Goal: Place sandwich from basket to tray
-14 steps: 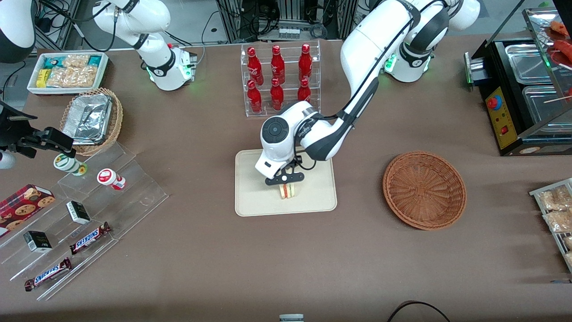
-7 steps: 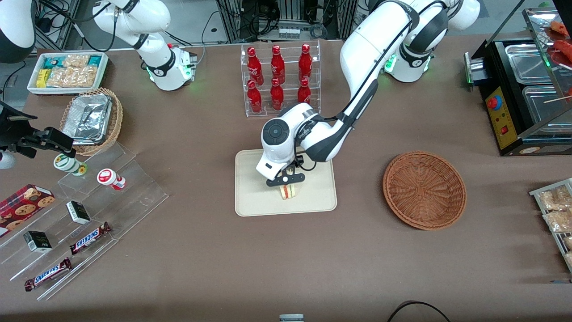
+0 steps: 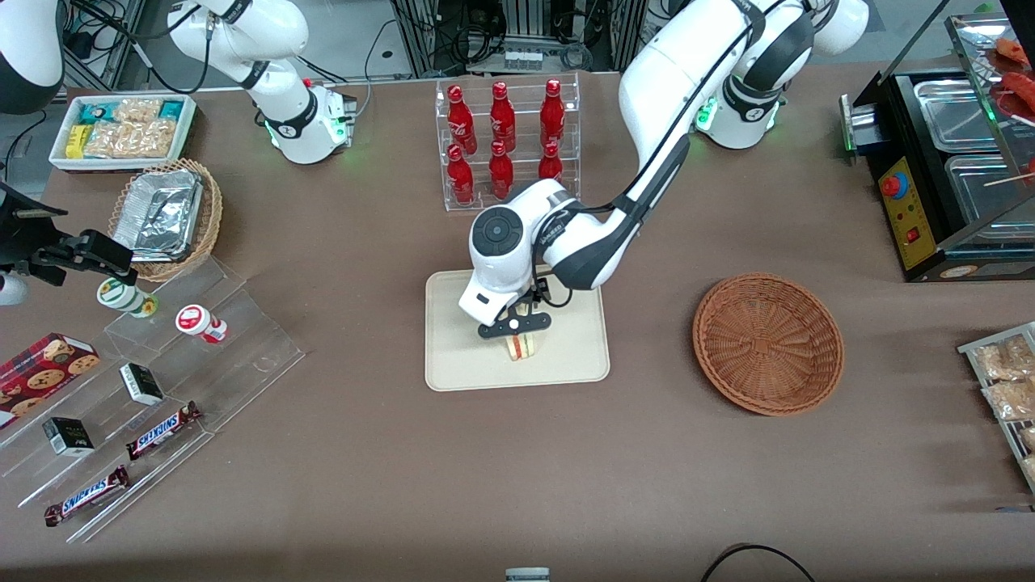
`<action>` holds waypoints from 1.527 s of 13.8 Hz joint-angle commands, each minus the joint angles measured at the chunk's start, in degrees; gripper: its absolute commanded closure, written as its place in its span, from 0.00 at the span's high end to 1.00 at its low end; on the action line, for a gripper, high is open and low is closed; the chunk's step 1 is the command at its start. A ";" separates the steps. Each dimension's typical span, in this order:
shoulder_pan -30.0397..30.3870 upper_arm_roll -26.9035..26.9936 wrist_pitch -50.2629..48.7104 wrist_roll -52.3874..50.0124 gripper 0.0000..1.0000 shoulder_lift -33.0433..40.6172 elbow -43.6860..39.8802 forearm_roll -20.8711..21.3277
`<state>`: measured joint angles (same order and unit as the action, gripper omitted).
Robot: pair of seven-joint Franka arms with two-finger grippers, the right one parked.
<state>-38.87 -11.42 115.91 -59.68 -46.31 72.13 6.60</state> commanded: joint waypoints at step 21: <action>19.87 0.44 -23.71 19.93 1.00 22.48 7.83 -3.61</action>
<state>-21.09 -10.58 92.20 -44.30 -29.15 73.60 4.07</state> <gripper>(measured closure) 0.000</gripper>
